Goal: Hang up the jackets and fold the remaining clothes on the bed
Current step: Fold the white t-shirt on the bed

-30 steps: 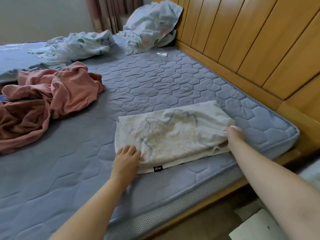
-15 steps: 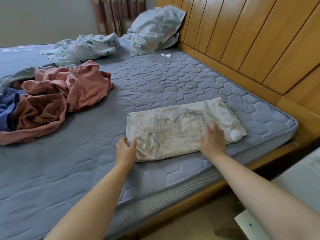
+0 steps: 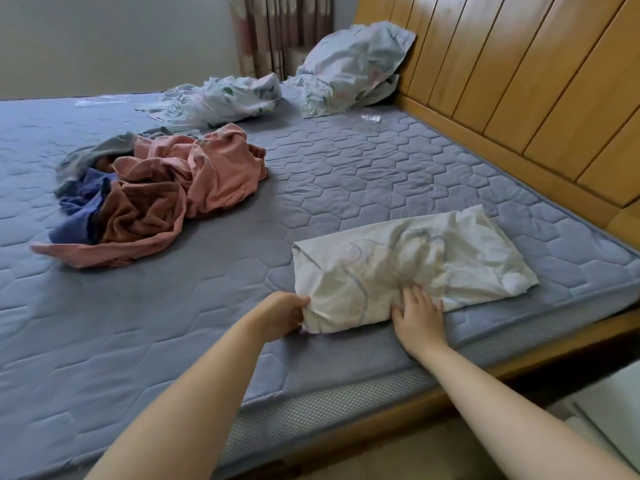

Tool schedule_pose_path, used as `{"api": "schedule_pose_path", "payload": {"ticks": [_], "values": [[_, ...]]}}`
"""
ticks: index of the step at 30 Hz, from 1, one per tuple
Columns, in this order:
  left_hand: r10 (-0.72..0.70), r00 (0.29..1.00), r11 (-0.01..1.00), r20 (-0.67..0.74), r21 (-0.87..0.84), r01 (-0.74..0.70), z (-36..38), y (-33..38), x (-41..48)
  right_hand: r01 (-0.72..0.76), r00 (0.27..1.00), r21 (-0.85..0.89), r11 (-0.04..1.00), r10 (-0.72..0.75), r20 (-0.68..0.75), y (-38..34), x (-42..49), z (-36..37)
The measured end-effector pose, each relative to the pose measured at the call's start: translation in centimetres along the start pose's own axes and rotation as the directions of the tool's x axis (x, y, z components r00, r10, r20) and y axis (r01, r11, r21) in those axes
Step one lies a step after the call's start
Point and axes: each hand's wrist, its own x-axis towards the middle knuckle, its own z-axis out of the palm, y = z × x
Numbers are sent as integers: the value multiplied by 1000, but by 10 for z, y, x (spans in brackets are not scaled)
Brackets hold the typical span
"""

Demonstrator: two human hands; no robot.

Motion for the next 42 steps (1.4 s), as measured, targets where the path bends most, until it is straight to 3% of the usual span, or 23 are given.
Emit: {"api": "schedule_pose_path", "payload": {"ticks": [1, 3, 5, 7, 10, 13, 15, 20, 25, 27, 29, 32, 34, 38, 40, 42], "values": [[40, 988, 992, -149, 122, -21, -4, -4, 0, -8, 1000, 10, 1000, 8, -17, -4, -2, 1], [297, 862, 866, -410, 497, -62, -12, -7, 2, 33, 995, 95, 995, -24, -96, -17, -6, 2], [493, 756, 764, -431, 630, -140, -11, -3, 3, 139, 980, 197, 971, -106, -167, -38, -7, 0], [529, 724, 783, -443, 583, -216, -6, 5, 5, 231, 968, 223, 947, -200, -151, -60, -4, 4], [430, 776, 889, -462, 366, -274, -5, 21, 28, 148, 987, 255, 955, -161, 29, -78, 5, 17], [197, 873, 979, -446, 36, -202, -4, 41, 54, 86, 979, 266, 960, -132, 157, -72, 16, 30], [123, 898, 987, -423, -39, -154, -3, 49, 69, 112, 970, 202, 973, -151, 189, -68, 22, 34], [153, 856, 977, -493, 204, -57, 0, 60, 95, 172, 964, 97, 980, -187, 190, -68, 19, 40], [339, 804, 867, -489, 493, -66, 5, 75, 104, 216, 972, 66, 974, -220, 79, -64, 6, 48], [384, 762, 864, -522, 493, -98, -2, 87, 105, 226, 972, 90, 970, -230, 38, -63, 5, 53], [337, 727, 925, -599, 356, -135, -10, 96, 112, 238, 970, 131, 962, -243, 26, -62, 6, 55], [115, 780, 993, -615, 48, -108, -11, 85, 117, 240, 968, 125, 963, -248, 49, -64, 8, 53], [70, 828, 996, -557, -6, -88, -5, 72, 115, 236, 966, 115, 965, -246, 81, -64, 9, 51], [184, 851, 980, -492, 164, -117, 8, 53, 88, 231, 958, 146, 962, -251, 140, -65, 12, 45], [233, 862, 935, -450, 348, -70, 13, 44, 71, 210, 951, 212, 954, -250, 180, -65, 13, 38], [262, 882, 869, -393, 494, -39, 17, 38, 54, 198, 963, 292, 936, -242, 122, -65, 9, 26]]}}
